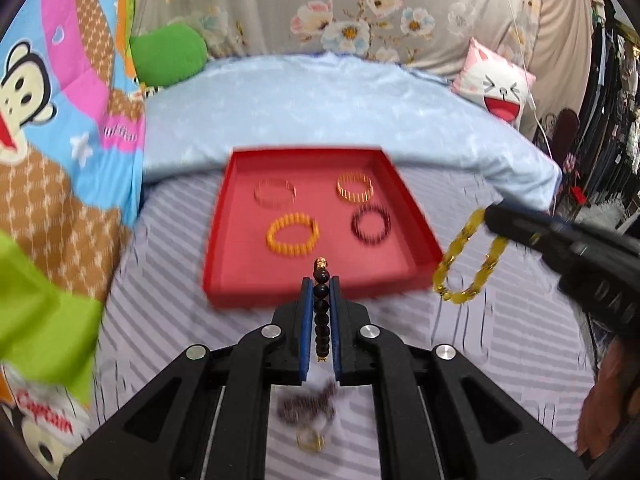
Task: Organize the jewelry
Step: 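Lift both bracelets and lower them into the red tray, then open both tools to release the bracelets in the tray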
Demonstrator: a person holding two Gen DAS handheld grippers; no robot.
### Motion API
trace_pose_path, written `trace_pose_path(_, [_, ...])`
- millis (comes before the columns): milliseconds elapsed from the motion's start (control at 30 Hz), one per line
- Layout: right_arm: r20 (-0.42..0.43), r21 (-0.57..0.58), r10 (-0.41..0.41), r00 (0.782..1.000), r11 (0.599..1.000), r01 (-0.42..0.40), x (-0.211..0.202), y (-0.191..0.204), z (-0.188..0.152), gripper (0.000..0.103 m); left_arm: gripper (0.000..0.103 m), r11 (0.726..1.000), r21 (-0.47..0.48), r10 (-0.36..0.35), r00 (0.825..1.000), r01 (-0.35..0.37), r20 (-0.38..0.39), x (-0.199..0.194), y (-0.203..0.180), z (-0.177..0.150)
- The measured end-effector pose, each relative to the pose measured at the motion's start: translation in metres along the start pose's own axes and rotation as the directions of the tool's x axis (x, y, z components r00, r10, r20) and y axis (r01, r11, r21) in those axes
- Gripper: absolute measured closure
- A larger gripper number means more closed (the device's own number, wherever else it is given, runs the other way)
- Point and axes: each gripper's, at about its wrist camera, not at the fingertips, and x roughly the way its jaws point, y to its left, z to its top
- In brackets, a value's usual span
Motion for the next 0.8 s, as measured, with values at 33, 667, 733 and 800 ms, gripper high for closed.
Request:
trace_pose_path(33, [0.001, 0.004, 0.009, 1.0, 1.0, -0.009, 0.005, 0.001, 0.006, 0.094, 0.095, 1.0, -0.002, 0.0, 1.0, 0.0, 0.013, 0.003, 0.002, 0.01])
trace_pose_path(667, [-0.188, 0.105, 0.009, 0.982, 0.994, 0.011, 0.119, -0.023, -0.017, 0.094, 0.095, 0.997, -0.074, 0.01, 0.991, -0.02, -0.133, 0.111, 0.035, 0.006])
trace_pose_path(733, [-0.198, 0.105, -0.006, 0.98, 0.994, 0.027, 0.121, -0.027, -0.023, 0.094, 0.095, 0.997, -0.074, 0.027, 0.99, -0.038, -0.135, 0.112, 0.038, 0.002])
trace_pose_path(800, [-0.202, 0.095, -0.021, 0.979, 0.995, 0.041, 0.122, -0.028, -0.028, 0.094, 0.095, 0.996, -0.075, 0.037, 0.989, -0.048, -0.141, 0.115, 0.041, -0.001])
